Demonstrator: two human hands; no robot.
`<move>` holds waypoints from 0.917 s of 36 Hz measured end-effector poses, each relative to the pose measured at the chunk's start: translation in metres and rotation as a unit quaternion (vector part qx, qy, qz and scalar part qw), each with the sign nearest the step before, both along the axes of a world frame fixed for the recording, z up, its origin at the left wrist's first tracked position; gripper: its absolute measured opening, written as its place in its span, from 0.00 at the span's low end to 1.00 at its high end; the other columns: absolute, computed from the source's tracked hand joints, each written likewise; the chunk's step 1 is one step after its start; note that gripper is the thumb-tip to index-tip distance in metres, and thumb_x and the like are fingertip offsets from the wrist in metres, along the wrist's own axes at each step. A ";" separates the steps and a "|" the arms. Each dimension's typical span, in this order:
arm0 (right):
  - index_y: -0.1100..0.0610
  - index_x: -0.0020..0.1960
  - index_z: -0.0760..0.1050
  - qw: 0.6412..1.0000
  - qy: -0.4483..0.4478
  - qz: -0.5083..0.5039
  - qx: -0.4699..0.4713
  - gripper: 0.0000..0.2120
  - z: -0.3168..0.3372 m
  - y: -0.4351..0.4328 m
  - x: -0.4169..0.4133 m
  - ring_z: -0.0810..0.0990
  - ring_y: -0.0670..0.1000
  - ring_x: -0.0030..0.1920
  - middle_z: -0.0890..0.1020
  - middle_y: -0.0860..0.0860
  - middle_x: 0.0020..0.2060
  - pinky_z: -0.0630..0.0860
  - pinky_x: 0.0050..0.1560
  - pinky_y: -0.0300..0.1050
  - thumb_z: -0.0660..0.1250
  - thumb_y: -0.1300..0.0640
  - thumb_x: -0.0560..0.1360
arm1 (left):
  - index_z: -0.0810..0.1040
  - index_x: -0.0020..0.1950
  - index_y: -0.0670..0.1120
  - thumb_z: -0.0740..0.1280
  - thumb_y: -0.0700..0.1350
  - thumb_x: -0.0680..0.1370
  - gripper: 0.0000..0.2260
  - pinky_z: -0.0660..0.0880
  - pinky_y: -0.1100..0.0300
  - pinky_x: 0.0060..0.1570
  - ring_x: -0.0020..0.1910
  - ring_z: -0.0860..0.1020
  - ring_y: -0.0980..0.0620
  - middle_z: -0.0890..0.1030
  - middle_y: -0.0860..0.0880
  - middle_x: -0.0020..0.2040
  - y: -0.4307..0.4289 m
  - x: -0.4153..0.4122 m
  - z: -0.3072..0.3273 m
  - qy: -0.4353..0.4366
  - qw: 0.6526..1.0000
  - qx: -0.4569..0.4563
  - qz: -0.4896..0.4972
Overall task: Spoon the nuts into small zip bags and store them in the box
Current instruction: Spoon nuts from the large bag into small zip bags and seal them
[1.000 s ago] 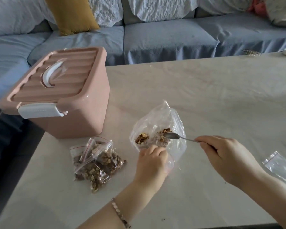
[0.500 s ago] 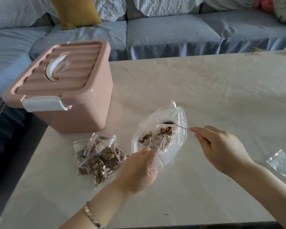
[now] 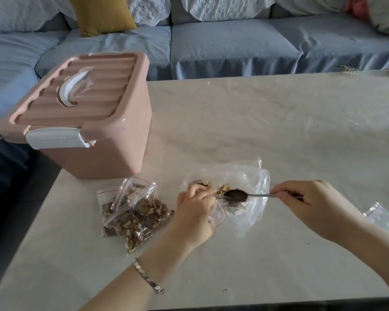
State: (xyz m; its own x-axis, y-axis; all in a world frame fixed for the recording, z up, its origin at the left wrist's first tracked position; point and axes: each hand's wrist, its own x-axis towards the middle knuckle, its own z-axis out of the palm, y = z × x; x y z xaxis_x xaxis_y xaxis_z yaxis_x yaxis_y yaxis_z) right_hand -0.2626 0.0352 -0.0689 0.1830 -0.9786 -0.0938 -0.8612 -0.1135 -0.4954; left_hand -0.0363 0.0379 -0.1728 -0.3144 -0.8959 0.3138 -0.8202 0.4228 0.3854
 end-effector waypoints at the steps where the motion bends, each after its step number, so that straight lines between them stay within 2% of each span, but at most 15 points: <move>1: 0.43 0.41 0.77 1.000 -0.023 -0.009 -0.003 0.12 -0.001 0.000 -0.001 0.67 0.46 0.22 0.73 0.41 0.21 0.62 0.24 0.37 0.61 0.57 0.77 | 0.60 0.35 0.51 0.71 0.31 0.54 0.25 0.62 0.56 0.46 0.53 0.70 0.48 0.83 0.50 0.47 0.000 -0.002 0.000 0.010 1.000 0.014 0.004; 4: 0.45 0.40 0.78 0.995 -0.087 -0.039 -0.016 0.11 -0.003 -0.001 -0.003 0.65 0.46 0.21 0.71 0.43 0.20 0.62 0.23 0.36 0.62 0.58 0.76 | 0.63 0.37 0.50 0.66 0.30 0.61 0.18 0.53 0.61 0.47 0.54 0.72 0.44 0.81 0.48 0.42 0.001 -0.007 0.006 0.012 0.999 0.044 -0.002; 6: 0.45 0.40 0.78 0.993 -0.106 -0.050 -0.025 0.12 -0.003 -0.001 -0.004 0.65 0.46 0.21 0.70 0.43 0.19 0.62 0.23 0.35 0.62 0.58 0.76 | 0.64 0.38 0.49 0.65 0.30 0.63 0.17 0.53 0.61 0.47 0.53 0.73 0.45 0.80 0.46 0.43 0.002 -0.010 0.016 -0.003 0.998 0.055 -0.017; 9: 0.46 0.40 0.78 0.990 -0.105 -0.073 -0.052 0.12 -0.001 -0.005 -0.005 0.66 0.46 0.21 0.69 0.46 0.18 0.62 0.22 0.35 0.62 0.59 0.76 | 0.59 0.36 0.51 0.70 0.31 0.52 0.26 0.61 0.59 0.45 0.38 0.77 0.47 0.76 0.50 0.32 0.007 -0.004 0.022 -0.052 0.996 0.008 -0.079; 11: 0.48 0.41 0.78 0.988 -0.095 -0.094 -0.071 0.10 0.000 -0.008 -0.008 0.68 0.45 0.22 0.72 0.47 0.21 0.64 0.23 0.35 0.63 0.60 0.76 | 0.58 0.36 0.52 0.72 0.34 0.51 0.28 0.64 0.59 0.45 0.31 0.75 0.49 0.72 0.53 0.29 0.012 0.004 0.020 -0.063 0.990 -0.030 -0.121; 14: 0.48 0.40 0.78 0.987 -0.082 -0.115 -0.078 0.10 0.002 -0.010 -0.014 0.71 0.44 0.24 0.78 0.51 0.27 0.66 0.25 0.33 0.63 0.61 0.75 | 0.60 0.38 0.50 0.76 0.37 0.54 0.27 0.66 0.58 0.51 0.34 0.74 0.51 0.74 0.53 0.31 0.020 0.020 0.018 -0.092 0.985 -0.041 -0.140; 16: 0.49 0.39 0.78 0.986 -0.101 -0.124 -0.055 0.10 0.004 -0.009 -0.016 0.70 0.44 0.23 0.78 0.50 0.26 0.65 0.22 0.32 0.63 0.60 0.75 | 0.62 0.40 0.49 0.76 0.36 0.54 0.27 0.66 0.57 0.55 0.41 0.75 0.51 0.77 0.52 0.35 0.023 0.032 0.014 -0.099 0.986 -0.056 -0.126; 20: 0.49 0.36 0.79 0.981 -0.159 -0.112 -0.006 0.11 0.003 -0.002 -0.012 0.66 0.45 0.18 0.73 0.46 0.19 0.62 0.20 0.33 0.64 0.60 0.74 | 0.69 0.43 0.46 0.78 0.33 0.54 0.26 0.67 0.52 0.62 0.59 0.69 0.48 0.81 0.48 0.47 0.038 0.038 0.012 -0.054 0.998 -0.022 -0.029; 22: 0.50 0.36 0.79 0.981 -0.166 -0.104 0.014 0.11 -0.001 0.003 -0.008 0.66 0.46 0.18 0.73 0.47 0.19 0.64 0.20 0.34 0.63 0.61 0.74 | 0.71 0.38 0.45 0.76 0.31 0.59 0.18 0.67 0.50 0.66 0.64 0.63 0.52 0.77 0.46 0.57 0.045 0.032 0.016 0.009 0.999 0.028 0.037; 23: 0.50 0.36 0.78 0.981 -0.166 -0.101 0.023 0.11 -0.003 0.006 -0.006 0.67 0.46 0.18 0.73 0.47 0.20 0.65 0.20 0.34 0.63 0.60 0.74 | 0.69 0.34 0.47 0.74 0.33 0.64 0.15 0.62 0.57 0.69 0.65 0.59 0.58 0.72 0.48 0.63 0.047 0.029 0.020 0.056 0.994 0.059 0.069; 25: 0.50 0.37 0.78 0.980 -0.170 -0.099 0.042 0.10 -0.008 0.010 0.000 0.68 0.47 0.19 0.74 0.47 0.21 0.66 0.21 0.34 0.63 0.59 0.75 | 0.66 0.32 0.49 0.69 0.40 0.72 0.14 0.49 0.77 0.62 0.66 0.54 0.65 0.62 0.52 0.69 0.050 0.022 0.023 0.125 0.978 0.124 0.107; 27: 0.51 0.36 0.77 0.979 -0.172 -0.095 0.059 0.10 -0.014 0.013 0.006 0.69 0.47 0.19 0.75 0.48 0.21 0.66 0.22 0.34 0.63 0.59 0.75 | 0.72 0.37 0.44 0.66 0.48 0.72 0.08 0.50 0.77 0.58 0.70 0.56 0.59 0.57 0.50 0.74 0.050 0.019 0.018 0.163 0.962 0.167 0.144; 29: 0.51 0.36 0.76 0.979 -0.172 -0.092 0.067 0.11 -0.018 0.015 0.011 0.69 0.47 0.19 0.75 0.48 0.22 0.67 0.22 0.34 0.62 0.60 0.75 | 0.75 0.46 0.41 0.64 0.50 0.69 0.12 0.58 0.73 0.61 0.68 0.64 0.56 0.57 0.49 0.74 0.050 0.014 0.017 0.177 0.955 0.181 0.152; 31: 0.52 0.35 0.76 0.977 -0.179 -0.092 0.074 0.11 -0.020 0.018 0.014 0.69 0.47 0.19 0.75 0.48 0.22 0.67 0.23 0.34 0.62 0.61 0.75 | 0.77 0.47 0.43 0.64 0.43 0.72 0.07 0.60 0.79 0.57 0.59 0.66 0.72 0.61 0.54 0.72 0.050 0.008 0.027 0.206 0.949 0.181 0.155; 33: 0.53 0.36 0.77 0.972 -0.195 -0.094 0.085 0.11 -0.022 0.020 0.018 0.70 0.47 0.19 0.75 0.49 0.21 0.68 0.23 0.33 0.62 0.62 0.75 | 0.81 0.42 0.48 0.63 0.35 0.71 0.10 0.63 0.81 0.52 0.53 0.68 0.76 0.68 0.54 0.66 0.049 0.003 0.035 0.224 0.949 0.178 0.130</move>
State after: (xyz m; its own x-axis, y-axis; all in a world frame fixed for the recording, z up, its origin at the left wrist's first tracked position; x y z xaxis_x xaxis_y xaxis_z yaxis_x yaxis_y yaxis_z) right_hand -0.2448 0.0553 -0.0914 0.0557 -0.9745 -0.2175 -0.6014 0.1412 -0.7864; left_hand -0.0329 0.0865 -0.1382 0.0247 -0.9994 0.0260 -0.5981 0.0061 0.8014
